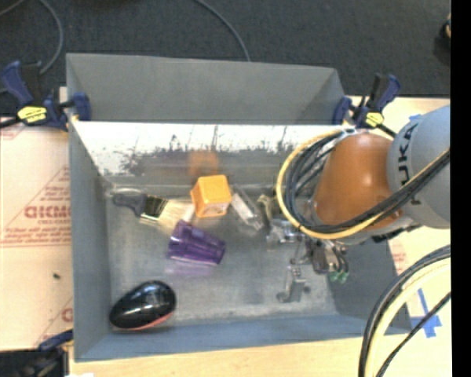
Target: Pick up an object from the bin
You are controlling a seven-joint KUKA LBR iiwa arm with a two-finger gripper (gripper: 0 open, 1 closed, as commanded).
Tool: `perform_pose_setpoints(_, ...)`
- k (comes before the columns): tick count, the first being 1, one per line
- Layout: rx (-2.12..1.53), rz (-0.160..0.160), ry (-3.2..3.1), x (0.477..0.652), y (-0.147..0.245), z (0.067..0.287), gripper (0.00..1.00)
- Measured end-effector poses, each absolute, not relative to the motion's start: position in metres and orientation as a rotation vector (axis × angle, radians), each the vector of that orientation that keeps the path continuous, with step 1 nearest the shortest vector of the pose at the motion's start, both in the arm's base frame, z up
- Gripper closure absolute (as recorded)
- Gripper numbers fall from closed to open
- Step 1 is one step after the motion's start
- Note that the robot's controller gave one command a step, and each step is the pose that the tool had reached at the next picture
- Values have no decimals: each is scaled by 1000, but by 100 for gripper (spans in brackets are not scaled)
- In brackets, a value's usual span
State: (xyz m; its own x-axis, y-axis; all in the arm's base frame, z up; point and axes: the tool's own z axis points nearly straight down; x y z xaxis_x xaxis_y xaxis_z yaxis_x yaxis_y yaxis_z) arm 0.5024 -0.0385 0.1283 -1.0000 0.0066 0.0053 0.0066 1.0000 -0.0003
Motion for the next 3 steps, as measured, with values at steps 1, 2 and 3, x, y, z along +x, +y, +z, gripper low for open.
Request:
perform_pose_setpoints(1, -7, 2, -3144, 504, -38, 133, 0)
perform_pose_setpoints(2, 316, 1, -3127, 543, 57, 75, 0)
perform_pose_setpoints(3, -310, 0, -3131, 561, 41, 116, 0)
